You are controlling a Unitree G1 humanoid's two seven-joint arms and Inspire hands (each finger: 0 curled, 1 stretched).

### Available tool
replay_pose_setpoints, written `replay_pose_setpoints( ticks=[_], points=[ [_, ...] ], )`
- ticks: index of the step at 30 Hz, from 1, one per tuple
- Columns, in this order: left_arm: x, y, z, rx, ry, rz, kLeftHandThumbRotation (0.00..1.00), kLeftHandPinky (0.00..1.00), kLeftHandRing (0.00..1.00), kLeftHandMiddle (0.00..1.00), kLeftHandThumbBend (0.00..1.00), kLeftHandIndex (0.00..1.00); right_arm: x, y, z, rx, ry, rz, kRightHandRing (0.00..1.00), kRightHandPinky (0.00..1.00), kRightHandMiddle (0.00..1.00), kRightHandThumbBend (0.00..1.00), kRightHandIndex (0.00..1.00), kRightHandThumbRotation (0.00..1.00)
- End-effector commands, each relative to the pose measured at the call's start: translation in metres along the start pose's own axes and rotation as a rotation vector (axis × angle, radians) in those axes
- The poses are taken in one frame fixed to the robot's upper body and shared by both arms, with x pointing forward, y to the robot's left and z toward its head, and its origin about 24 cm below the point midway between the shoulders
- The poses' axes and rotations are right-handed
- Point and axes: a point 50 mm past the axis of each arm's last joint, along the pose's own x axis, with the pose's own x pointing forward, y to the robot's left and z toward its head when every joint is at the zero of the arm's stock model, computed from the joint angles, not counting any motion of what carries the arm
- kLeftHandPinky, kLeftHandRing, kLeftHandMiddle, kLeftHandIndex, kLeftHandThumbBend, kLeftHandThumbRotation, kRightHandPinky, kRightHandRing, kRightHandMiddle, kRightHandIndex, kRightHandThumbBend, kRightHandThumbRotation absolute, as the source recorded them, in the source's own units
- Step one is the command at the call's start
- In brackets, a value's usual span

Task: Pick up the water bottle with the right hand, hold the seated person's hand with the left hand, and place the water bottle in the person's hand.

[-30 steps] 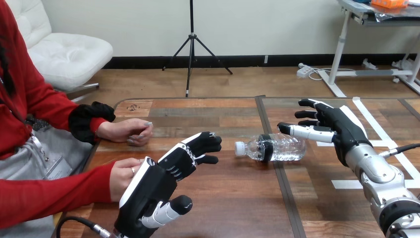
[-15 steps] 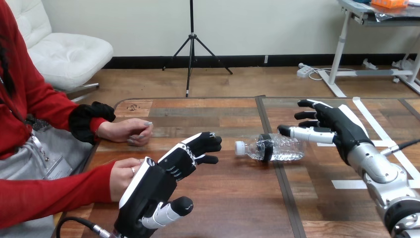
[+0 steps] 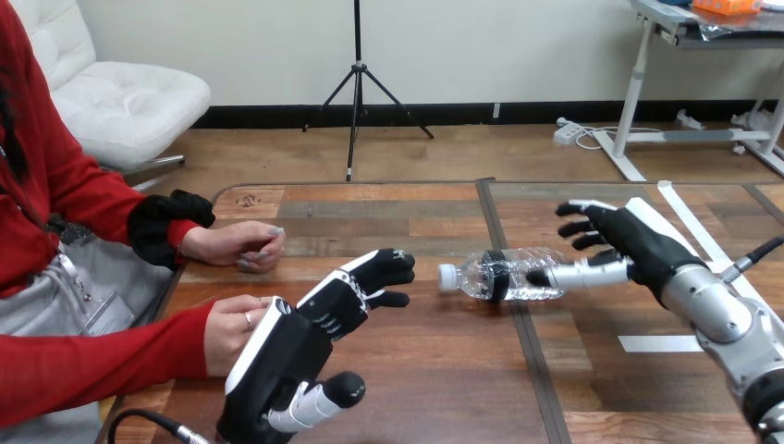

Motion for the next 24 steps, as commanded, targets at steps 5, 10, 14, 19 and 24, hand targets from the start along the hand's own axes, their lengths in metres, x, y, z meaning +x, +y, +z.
replay_pose_setpoints(
  ticks=[5, 10, 14, 19, 24],
  points=[
    [0.01, -0.008, 0.004, 0.011, -0.05, -0.001, 0.74, 0.76, 0.84, 0.85, 0.95, 0.84, 0.01, -0.043, 0.043, -0.218, -0.081, -0.037, 0.84, 0.79, 0.85, 1.0, 0.89, 0.35],
    [0.011, -0.012, 0.003, 0.004, -0.054, 0.006, 0.74, 0.77, 0.84, 0.85, 0.96, 0.84, 0.011, -0.045, 0.044, -0.298, -0.051, -0.013, 0.84, 0.76, 0.86, 1.0, 0.89, 0.37],
    [0.01, -0.016, 0.003, -0.004, -0.055, 0.011, 0.74, 0.77, 0.85, 0.86, 0.96, 0.84, 0.011, -0.046, 0.043, -0.323, -0.029, 0.007, 0.84, 0.75, 0.86, 1.0, 0.88, 0.39],
    [0.009, -0.02, 0.003, -0.014, -0.055, 0.014, 0.73, 0.77, 0.85, 0.86, 0.97, 0.84, 0.012, -0.046, 0.041, -0.405, 0.014, 0.033, 0.86, 0.77, 0.87, 1.0, 0.89, 0.41],
    [0.007, -0.024, 0.004, -0.009, -0.057, 0.025, 0.73, 0.77, 0.85, 0.86, 0.97, 0.83, 0.012, -0.047, 0.041, -0.453, 0.032, 0.055, 0.87, 0.77, 0.88, 1.0, 0.89, 0.42]
  ],
)
